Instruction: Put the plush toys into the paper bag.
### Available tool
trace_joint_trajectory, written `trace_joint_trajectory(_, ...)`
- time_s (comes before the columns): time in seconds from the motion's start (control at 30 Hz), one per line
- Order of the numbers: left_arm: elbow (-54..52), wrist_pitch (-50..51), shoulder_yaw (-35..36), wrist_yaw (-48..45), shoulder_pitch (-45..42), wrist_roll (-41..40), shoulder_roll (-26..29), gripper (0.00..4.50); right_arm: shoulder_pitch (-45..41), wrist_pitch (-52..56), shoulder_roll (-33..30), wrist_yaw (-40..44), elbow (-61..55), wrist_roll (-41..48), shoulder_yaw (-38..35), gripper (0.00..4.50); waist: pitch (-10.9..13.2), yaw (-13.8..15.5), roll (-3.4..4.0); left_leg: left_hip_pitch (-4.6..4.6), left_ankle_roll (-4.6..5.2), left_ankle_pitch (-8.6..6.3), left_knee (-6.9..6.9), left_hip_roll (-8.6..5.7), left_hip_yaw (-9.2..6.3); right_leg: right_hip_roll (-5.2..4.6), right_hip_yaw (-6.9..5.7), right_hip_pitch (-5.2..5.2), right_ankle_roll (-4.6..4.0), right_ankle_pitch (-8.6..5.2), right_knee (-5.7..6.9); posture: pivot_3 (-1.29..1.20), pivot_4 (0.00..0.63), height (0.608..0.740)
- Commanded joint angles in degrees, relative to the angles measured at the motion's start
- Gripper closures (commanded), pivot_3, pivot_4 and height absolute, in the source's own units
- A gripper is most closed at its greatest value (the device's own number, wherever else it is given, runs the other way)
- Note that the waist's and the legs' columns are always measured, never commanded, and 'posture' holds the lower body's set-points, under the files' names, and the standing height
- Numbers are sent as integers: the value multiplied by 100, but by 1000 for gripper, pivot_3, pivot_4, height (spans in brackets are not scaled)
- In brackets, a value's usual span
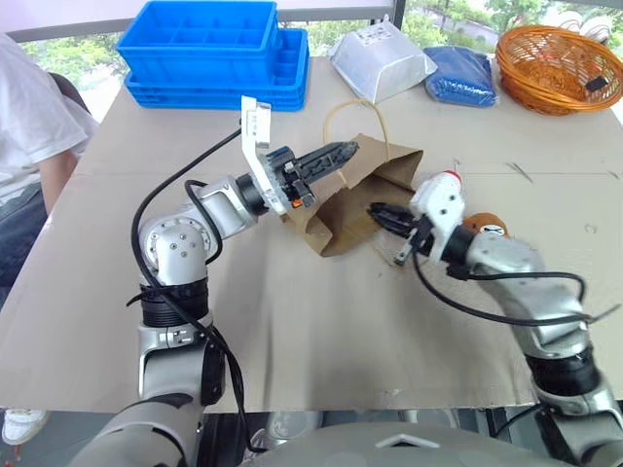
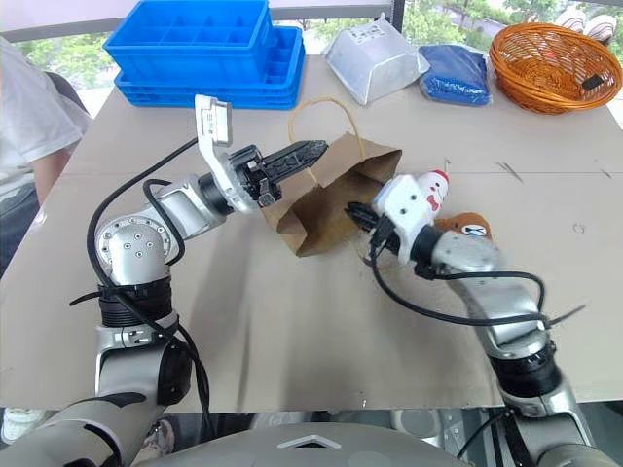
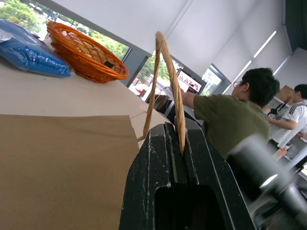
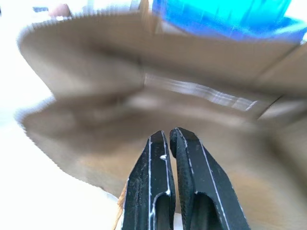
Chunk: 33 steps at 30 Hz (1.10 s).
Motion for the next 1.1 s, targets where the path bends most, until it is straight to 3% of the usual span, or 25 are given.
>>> trace_joint_trajectory(0.03,-151,-210,-64,-184,-33,100,55,4500,166,700,-246,-55,-1010,764,-682,3212,1,3,-1,-1,1,0,0,0,0,0,0,0,0,0,-1,0,150,740)
trace_joint_trajectory(0.27,-81,-385,-222,-457,-57,333,111,4500,934,1691,-682,-777,-2340,1816,-2697,61,1,25,-1,-3,22,-12,0,-2,0,-2,-1,1,1,0,-3,0,150,740)
trace_joint_trajectory(0.37,-88,-482,-306,-593,-70,453,144,4500,1408,1838,-845,-960,-2498,2058,-3478,61,1,44,-1,-6,24,-13,0,-2,-1,-2,-2,2,1,-1,-6,0,150,740)
trace_joint_trajectory(0.5,-88,-550,-341,-654,-108,515,156,4500,2064,2129,-1301,-1117,-2260,1728,-3881,61,1,39,-2,-2,26,-14,0,-3,6,0,3,3,2,-2,-6,0,150,740)
trace_joint_trajectory(0.63,-146,-605,-401,-700,-133,596,149,4500,2660,1735,-1816,-948,-1454,1061,-3395,61,1,23,-6,-2,28,-15,1,-3,11,1,5,4,2,-3,-7,0,150,740)
trace_joint_trajectory(0.87,-175,-701,-477,-768,-151,704,160,4500,1712,1329,-1575,-973,470,535,-2107,61,3,-29,-8,5,28,-14,1,1,23,11,18,5,-1,-5,-8,0,150,740)
trace_joint_trajectory(0.97,-231,-744,-446,-737,-132,734,207,4500,1312,1112,-1545,-836,1057,264,-1572,1342,5,-10,-5,7,27,-14,2,1,28,12,24,4,2,-3,-7,0,150,740)
trace_joint_trajectory(1.1,-291,-758,-424,-698,-77,733,222,4500,1304,979,-1492,-786,1032,264,-1624,3249,5,11,-6,2,26,-13,1,4,16,10,14,4,2,-2,-8,0,150,740)
